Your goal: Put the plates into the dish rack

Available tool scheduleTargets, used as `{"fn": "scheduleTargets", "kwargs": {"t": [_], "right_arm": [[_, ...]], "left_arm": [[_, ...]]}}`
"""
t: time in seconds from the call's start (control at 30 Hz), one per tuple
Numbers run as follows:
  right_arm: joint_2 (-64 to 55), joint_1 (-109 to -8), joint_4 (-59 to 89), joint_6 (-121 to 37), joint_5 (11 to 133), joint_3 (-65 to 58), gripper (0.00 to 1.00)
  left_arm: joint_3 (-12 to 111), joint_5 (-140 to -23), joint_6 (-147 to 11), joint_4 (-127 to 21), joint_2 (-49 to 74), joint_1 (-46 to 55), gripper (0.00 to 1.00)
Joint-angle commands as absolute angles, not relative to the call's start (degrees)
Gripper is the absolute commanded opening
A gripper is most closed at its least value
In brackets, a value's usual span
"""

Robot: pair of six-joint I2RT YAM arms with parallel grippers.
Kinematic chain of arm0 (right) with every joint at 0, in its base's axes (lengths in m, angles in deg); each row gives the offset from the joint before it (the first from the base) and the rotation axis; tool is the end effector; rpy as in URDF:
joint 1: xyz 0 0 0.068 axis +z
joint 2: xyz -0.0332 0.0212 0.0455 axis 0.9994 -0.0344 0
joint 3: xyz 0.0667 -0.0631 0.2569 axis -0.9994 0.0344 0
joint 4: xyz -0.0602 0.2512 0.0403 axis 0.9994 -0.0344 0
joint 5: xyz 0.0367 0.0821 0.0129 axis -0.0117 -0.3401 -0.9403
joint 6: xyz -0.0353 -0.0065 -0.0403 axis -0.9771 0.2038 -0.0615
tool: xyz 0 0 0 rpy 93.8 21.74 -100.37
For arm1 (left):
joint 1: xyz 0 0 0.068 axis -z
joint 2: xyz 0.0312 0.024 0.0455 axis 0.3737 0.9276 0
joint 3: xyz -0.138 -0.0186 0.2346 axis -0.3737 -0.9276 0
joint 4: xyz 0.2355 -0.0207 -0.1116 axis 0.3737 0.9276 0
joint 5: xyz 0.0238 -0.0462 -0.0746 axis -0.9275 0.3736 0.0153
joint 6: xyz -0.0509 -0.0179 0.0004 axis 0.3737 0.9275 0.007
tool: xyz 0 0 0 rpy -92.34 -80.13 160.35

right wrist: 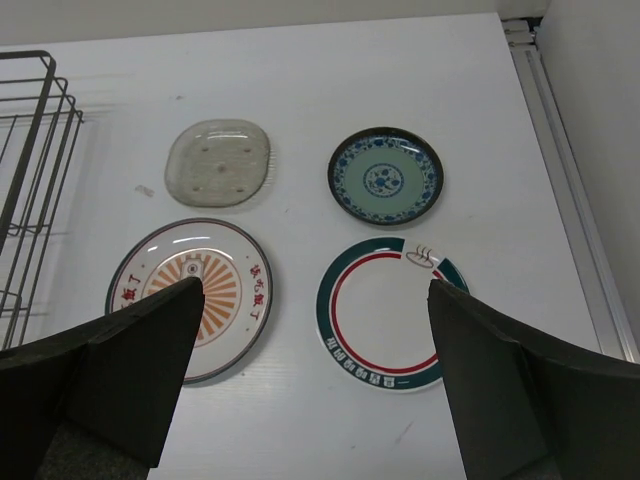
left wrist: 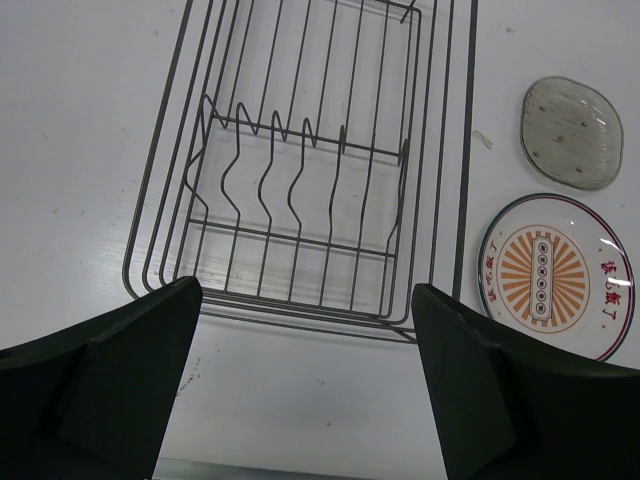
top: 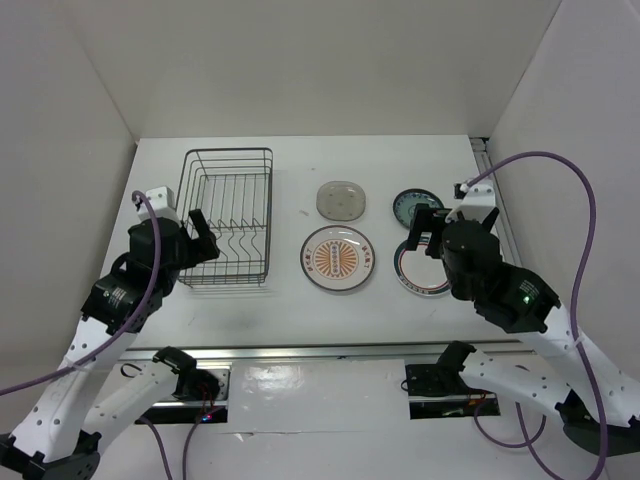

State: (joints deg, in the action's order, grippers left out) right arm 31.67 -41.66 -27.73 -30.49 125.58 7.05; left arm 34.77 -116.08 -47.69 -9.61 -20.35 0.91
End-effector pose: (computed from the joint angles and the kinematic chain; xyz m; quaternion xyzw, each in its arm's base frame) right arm 0.1109 0.0792 0.4020 0.0219 0.7970 -0.0045 0.6035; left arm 0.1359 -0.0401 0.3664 -0.1836 0.8146 -0.0625 0.5467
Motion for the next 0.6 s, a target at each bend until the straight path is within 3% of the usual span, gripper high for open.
{"fn": "scheduleTargets", "kwargs": {"t": [0.0, 0.13, 0.3, 0.43, 0.57], "right_arm": [[32.04, -40.92, -25.71, -30.26, 127.57, 7.0, 1.0], [34.57, -40.92, -22.92, -29.55, 121.1, 9.8, 1.0], [31.26, -40.92, -12.37, -17.79, 108.26, 25.32, 1.0], [26.51, -43.01, 5.96, -11.19, 96.04, 37.39, 1.0], [24.57, -45.91, 18.28, -11.18, 93.84, 45.74, 1.0]], "left_arm": [[35.13, -115.53, -48.59, -12.1, -20.88, 0.38, 1.0], [35.13, -115.0, -48.59, -12.1, -20.88, 0.38, 1.0], [34.6, -111.5, -49.99, -13.68, -20.88, -0.14, 1.0], [34.6, -109.9, -50.52, -14.21, -22.28, -0.67, 1.0], [34.07, -108.77, -51.05, -15.0, -22.9, -0.67, 1.0]]}}
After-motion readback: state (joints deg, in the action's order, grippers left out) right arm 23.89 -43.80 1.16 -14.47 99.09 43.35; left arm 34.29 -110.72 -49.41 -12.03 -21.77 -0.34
